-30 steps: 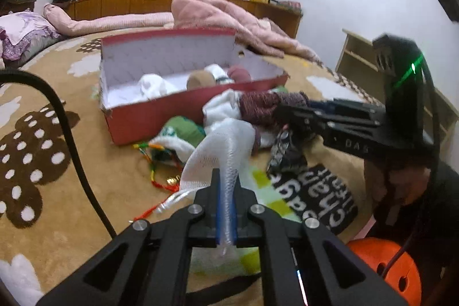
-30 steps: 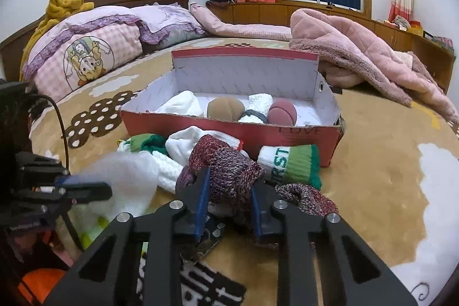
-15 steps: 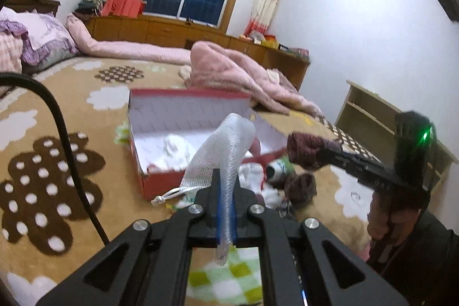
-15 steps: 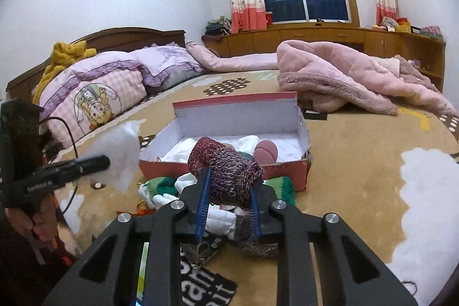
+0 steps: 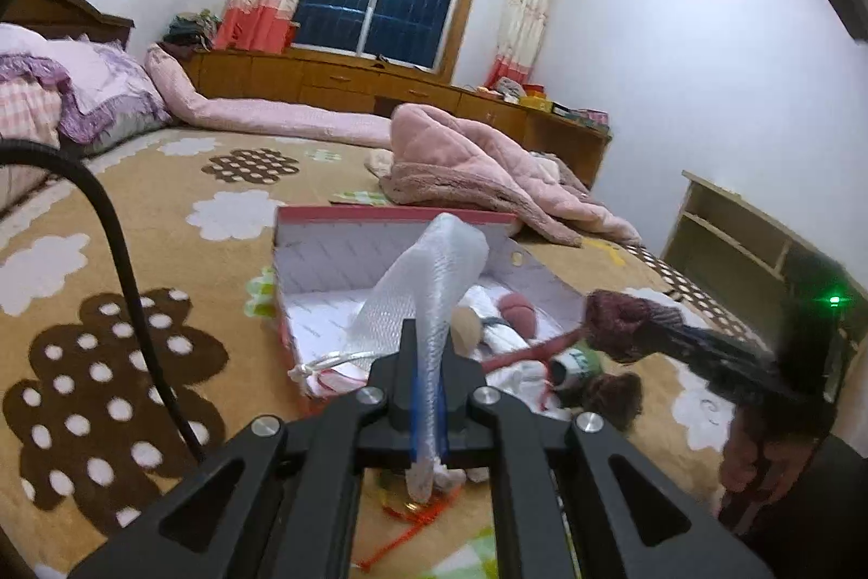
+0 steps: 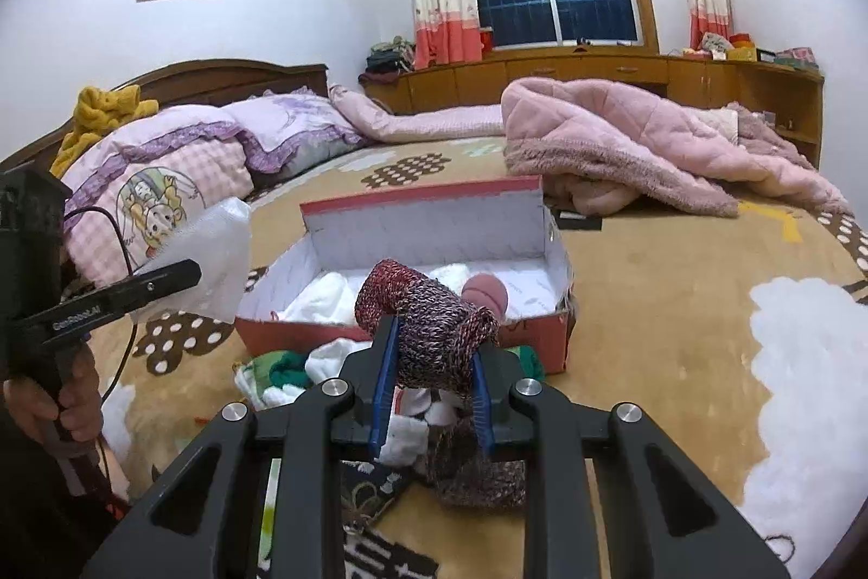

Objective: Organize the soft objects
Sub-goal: 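Carry the maroon sock and the mesh bag over the shoebox with both grippers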

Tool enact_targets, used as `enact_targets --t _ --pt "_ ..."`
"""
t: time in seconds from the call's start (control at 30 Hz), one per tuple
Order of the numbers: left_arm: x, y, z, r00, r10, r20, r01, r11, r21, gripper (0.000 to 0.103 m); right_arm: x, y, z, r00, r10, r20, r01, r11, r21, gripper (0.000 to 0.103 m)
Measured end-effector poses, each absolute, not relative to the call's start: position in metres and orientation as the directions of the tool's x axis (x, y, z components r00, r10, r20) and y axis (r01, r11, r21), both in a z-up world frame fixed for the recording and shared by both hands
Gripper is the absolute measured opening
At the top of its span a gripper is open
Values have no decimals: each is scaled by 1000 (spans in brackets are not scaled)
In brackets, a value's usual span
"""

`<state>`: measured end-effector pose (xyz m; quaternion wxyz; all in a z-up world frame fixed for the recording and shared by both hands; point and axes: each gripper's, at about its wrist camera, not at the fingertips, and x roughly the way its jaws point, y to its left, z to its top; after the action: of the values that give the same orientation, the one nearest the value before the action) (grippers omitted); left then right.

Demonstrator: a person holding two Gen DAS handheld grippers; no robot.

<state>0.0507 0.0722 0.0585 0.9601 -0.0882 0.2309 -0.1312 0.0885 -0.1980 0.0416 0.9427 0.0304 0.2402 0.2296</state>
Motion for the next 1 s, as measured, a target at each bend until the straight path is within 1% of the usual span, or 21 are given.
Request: enact_targets --t 0.1,0.3,0.43,0.5,0.57,0.67,0.77,0.8,0.9,1.0 --pt "55 76 57 865 -275 -421 182 952 -247 4 88 -197 46 794 439 -420 -417 897 150 25" --pt "65 85 62 890 -234 -392 142 958 -249 4 98 -200 52 831 399 -388 -396 914 93 25" --pt "79 83 63 905 -180 -385 124 978 -166 4 111 -203 54 838 395 -376 -394 915 84 25" --pt "86 84 59 900 -179 -397 114 976 -183 4 119 -204 55 845 382 -374 -380 921 81 25" --pt "92 85 56 895 -186 -406 110 973 -204 4 127 -209 55 840 386 -381 -369 922 122 25" --pt "103 83 51 887 -192 -420 114 972 -204 4 139 -212 53 832 393 -392 -355 920 169 25" --pt "115 78 43 871 -168 -461 101 981 -166 4 149 -206 54 843 365 -395 -345 930 124 25" --pt "120 76 37 857 -160 -491 93 983 -158 4 154 -201 54 850 342 -400 -335 938 91 25" --pt "129 71 26 826 -157 -541 82 984 -160 4 166 -195 52 848 318 -423 -325 944 59 25" --pt "134 66 19 806 -179 -564 100 981 -169 4 184 -192 46 831 290 -475 -309 950 40 25"
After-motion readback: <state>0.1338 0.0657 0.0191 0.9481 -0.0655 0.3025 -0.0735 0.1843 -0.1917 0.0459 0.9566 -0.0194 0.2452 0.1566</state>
